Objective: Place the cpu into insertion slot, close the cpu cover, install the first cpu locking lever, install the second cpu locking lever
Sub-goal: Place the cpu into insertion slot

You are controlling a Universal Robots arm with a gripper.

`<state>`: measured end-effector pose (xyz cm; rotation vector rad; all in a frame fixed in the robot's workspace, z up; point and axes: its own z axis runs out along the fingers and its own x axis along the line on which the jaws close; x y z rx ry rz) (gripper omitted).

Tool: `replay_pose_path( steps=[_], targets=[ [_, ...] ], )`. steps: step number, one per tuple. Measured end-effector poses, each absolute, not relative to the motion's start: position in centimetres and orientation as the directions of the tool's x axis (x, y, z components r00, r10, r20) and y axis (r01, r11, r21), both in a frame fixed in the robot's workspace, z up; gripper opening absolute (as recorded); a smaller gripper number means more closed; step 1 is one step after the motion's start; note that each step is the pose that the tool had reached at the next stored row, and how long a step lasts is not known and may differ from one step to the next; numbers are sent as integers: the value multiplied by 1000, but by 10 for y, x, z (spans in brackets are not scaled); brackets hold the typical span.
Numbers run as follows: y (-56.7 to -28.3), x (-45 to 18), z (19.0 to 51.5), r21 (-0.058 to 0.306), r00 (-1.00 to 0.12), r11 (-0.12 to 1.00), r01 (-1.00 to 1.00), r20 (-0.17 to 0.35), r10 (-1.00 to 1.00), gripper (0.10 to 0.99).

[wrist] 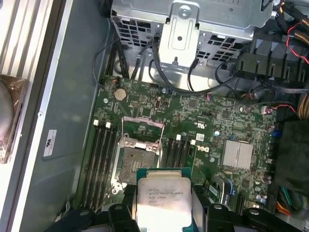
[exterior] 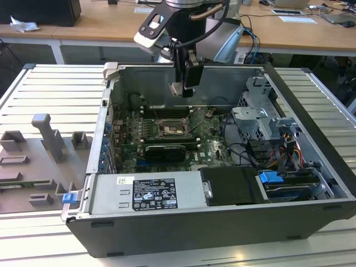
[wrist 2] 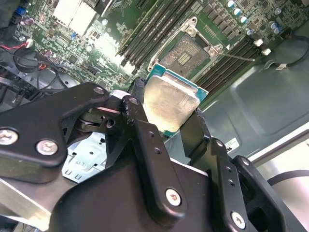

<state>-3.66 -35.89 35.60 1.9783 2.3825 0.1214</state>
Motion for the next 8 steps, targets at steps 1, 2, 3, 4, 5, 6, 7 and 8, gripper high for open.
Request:
replay_pose_path(
  steps=[1, 2, 3, 4, 5, 6, 7, 8],
  targets=[
    [-359, -37, 355, 87, -184, 182, 979, 17, 983, 537],
    [-359, -37, 355, 87, -184, 182, 979, 17, 983, 537],
    [-359, -37, 355, 87, -184, 182, 979, 17, 983, 537],
    [-359, -37, 354, 87, -184, 182, 979, 17, 983, 537],
    [-359, -37, 354, 87, -185, 182, 979, 17, 983, 537],
    [-359, -37, 354, 87, -185, 182, 979, 17, 983, 537],
    [-359, -37, 354, 87, -184, 182, 979, 17, 983, 537],
    [-359, -37, 354, 87, -184, 182, 979, 17, 983, 537]
  ],
)
